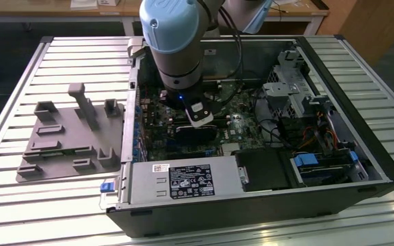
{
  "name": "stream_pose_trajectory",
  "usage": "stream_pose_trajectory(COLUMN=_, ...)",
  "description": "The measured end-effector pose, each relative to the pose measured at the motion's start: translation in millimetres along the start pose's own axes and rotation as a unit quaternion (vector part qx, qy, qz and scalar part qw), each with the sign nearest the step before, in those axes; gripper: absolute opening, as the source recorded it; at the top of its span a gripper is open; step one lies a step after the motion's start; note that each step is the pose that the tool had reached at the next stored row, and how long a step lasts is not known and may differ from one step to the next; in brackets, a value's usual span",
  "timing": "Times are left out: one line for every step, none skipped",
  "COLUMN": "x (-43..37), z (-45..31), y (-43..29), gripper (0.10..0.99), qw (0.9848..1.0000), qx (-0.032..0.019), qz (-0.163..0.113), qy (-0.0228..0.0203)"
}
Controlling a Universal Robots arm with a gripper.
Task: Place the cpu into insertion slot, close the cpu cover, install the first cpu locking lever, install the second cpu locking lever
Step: 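Install the second cpu locking lever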
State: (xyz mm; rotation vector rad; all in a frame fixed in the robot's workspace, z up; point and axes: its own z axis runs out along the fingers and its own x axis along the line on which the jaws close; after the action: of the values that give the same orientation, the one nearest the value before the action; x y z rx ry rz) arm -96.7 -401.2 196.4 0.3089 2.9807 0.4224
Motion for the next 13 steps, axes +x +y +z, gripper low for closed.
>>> stream_pose_trajectory(x=0.2, z=0.0, y=-0.4, gripper=0.102, qw=1.0, qx=0.0, qz=0.0, qy=0.0001)
stream_pose_trajectory(x=0.5, z=0.0, y=-0.7, gripper=0.102, qw=1.0, qx=-0.0001, qz=0.0, qy=0.0002)
stream_pose_trajectory(x=1.0, z=0.1, y=-0.9, gripper=0.102, qw=1.0, qx=-0.0004, qz=-0.001, qy=0.0002)
stream_pose_trajectory(x=1.5, z=0.2, y=-1.1, gripper=0.102, qw=1.0, qx=-0.0008, qz=-0.001, qy=0.0004)
stream_pose_trajectory(x=1.9, z=0.4, y=-1.3, gripper=0.102, qw=1.0, qx=-0.0013, qz=-0.001, qy=0.0006)
stream_pose_trajectory(x=2.3, z=0.8, y=-1.5, gripper=0.102, qw=1.0, qx=-0.0021, qz=-0.001, qy=0.0009)
stream_pose_trajectory(x=2.8, z=1.2, y=-1.7, gripper=0.102, qw=1.0, qx=-0.0032, qz=-0.001, qy=0.0012)
stream_pose_trajectory(x=3.1, z=1.7, y=-2.0, gripper=0.102, qw=1.0, qx=-0.0042, qz=-0.002, qy=0.0015)
stream_pose_trajectory(x=3.5, z=2.2, y=-2.1, gripper=0.102, qw=1.0, qx=-0.005, qz=-0.002, qy=0.0017)
stream_pose_trajectory(x=3.8, z=2.6, y=-2.3, gripper=0.102, qw=1.0, qx=-0.0057, qz=-0.002, qy=0.0019)
stream_pose_trajectory(x=4.1, z=3.0, y=-2.5, gripper=0.102, qw=1.0, qx=-0.0062, qz=-0.002, qy=0.0021)
stream_pose_trajectory(x=4.3, z=3.3, y=-2.7, gripper=0.102, qw=1.0, qx=-0.0067, qz=-0.003, qy=0.0023)
stream_pose_trajectory(x=4.4, z=3.6, y=-2.8, gripper=0.102, qw=1.0, qx=-0.0071, qz=-0.003, qy=0.0025)
